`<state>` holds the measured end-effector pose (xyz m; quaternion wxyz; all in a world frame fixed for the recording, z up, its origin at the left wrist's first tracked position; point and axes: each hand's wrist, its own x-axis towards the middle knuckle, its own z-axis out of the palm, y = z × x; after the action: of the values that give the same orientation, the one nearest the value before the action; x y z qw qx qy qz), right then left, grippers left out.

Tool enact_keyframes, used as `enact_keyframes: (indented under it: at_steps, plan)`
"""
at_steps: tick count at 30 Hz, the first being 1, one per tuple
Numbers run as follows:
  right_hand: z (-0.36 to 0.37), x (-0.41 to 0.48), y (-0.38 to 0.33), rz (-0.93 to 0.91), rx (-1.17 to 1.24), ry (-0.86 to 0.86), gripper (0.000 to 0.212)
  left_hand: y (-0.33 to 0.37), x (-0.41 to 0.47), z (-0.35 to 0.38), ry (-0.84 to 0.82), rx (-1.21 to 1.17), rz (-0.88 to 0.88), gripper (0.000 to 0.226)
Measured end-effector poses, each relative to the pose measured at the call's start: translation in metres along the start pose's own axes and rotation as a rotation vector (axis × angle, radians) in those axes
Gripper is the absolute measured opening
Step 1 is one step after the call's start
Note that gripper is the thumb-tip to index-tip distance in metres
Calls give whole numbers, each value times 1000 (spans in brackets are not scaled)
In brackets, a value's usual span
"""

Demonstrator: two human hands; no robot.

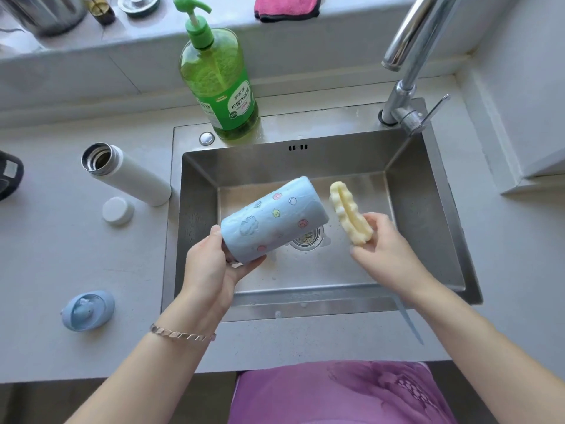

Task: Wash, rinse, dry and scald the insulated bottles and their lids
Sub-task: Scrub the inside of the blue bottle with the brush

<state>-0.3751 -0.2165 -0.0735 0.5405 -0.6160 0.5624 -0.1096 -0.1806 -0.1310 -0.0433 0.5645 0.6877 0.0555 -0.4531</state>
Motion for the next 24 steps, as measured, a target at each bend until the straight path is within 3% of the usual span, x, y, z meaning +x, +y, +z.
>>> enact_keyframes:
  at_steps: [3, 6, 11, 15, 18, 24]
  plan:
    - [-11, 1, -5, 40, 359, -25, 37, -2, 5, -2, 5, -11, -62, 29]
    - [-20, -2, -15, -2, 528, -50, 27, -4, 8, -1, 4, -5, -93, 29]
    - [-14, -8, -13, 63, 417, -211, 13, -6, 7, 2, 2, -43, -85, 29]
    - [7, -16, -5, 142, 279, -102, 32, -5, 7, 6, 8, -37, -28, 29]
    - [7, -9, -4, 8, 57, -10, 34, -8, 4, 8, 14, 22, -24, 31]
    - [3, -4, -13, -86, -128, 69, 31, -15, 4, 12, 12, 87, -10, 38]
